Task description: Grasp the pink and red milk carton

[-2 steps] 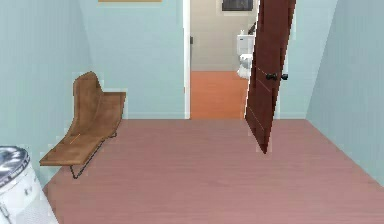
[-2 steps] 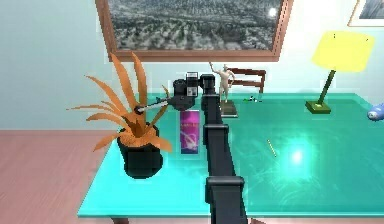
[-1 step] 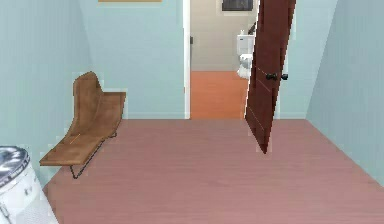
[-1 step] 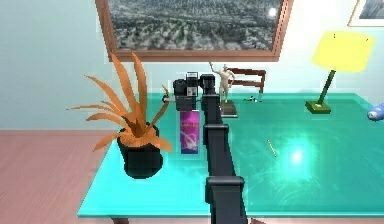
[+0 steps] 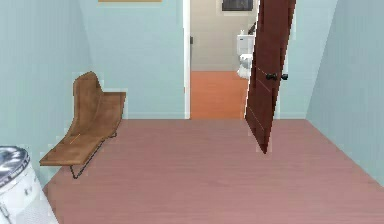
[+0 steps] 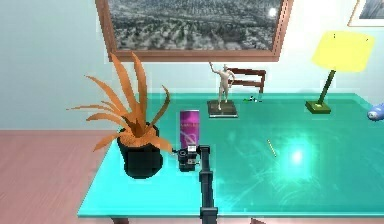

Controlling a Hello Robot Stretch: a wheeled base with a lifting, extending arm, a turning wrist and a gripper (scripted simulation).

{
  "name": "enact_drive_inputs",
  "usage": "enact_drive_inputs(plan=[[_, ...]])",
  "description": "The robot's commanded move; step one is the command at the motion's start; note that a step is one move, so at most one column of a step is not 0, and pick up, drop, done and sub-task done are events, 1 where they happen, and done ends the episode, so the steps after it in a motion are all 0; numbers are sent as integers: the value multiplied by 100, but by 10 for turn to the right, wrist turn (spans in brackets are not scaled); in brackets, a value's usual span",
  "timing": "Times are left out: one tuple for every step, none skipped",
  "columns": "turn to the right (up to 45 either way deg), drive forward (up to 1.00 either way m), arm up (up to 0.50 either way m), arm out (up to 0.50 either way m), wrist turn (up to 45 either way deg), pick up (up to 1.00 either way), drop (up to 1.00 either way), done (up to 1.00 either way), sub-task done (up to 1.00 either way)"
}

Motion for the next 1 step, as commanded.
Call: enact_drive_inputs(plan=[[0, 0, 0, 0, 0, 100, 0, 0, 0]])
